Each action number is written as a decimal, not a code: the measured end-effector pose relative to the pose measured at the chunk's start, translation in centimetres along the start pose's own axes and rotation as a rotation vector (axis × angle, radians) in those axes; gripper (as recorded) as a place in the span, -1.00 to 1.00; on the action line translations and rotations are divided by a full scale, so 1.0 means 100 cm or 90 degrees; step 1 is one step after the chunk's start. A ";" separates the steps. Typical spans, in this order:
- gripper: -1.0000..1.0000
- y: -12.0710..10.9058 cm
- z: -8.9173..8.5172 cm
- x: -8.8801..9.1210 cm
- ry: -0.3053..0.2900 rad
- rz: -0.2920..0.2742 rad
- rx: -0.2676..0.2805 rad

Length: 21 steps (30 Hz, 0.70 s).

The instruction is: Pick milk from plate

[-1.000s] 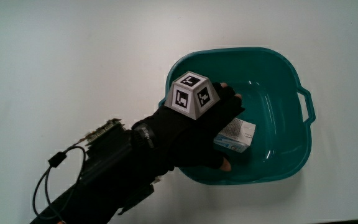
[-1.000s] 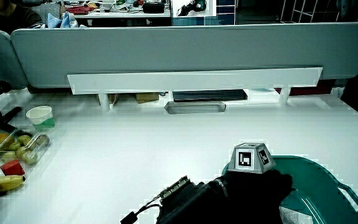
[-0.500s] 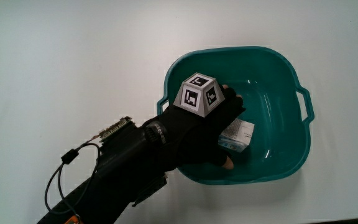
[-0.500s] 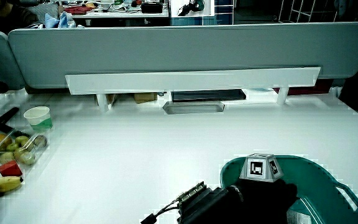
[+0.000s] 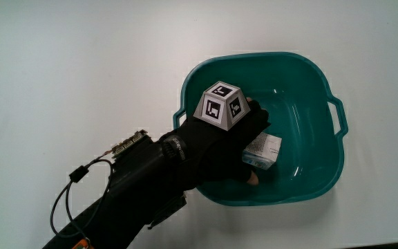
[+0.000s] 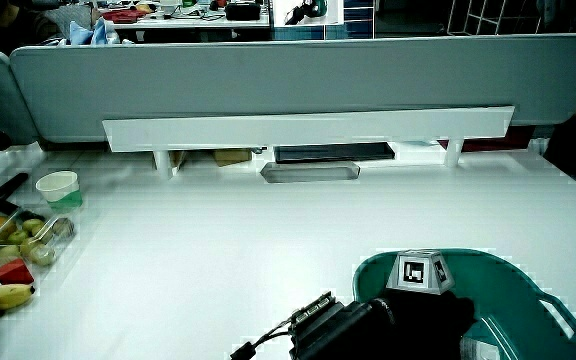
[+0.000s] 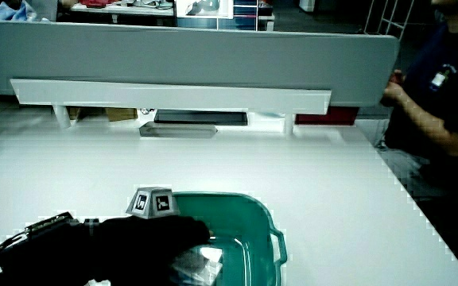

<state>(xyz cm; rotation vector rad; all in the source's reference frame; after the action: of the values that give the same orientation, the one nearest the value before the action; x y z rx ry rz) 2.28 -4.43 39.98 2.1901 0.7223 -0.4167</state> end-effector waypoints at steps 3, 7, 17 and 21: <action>0.41 -0.001 0.000 -0.001 0.000 0.000 0.009; 0.53 0.000 0.001 0.000 0.007 0.001 0.014; 0.82 -0.001 0.002 0.001 0.019 -0.010 0.031; 0.94 0.001 0.002 0.001 0.018 -0.011 0.034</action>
<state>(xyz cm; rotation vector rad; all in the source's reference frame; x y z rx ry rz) 2.37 -4.59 39.89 2.2456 0.7535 -0.4193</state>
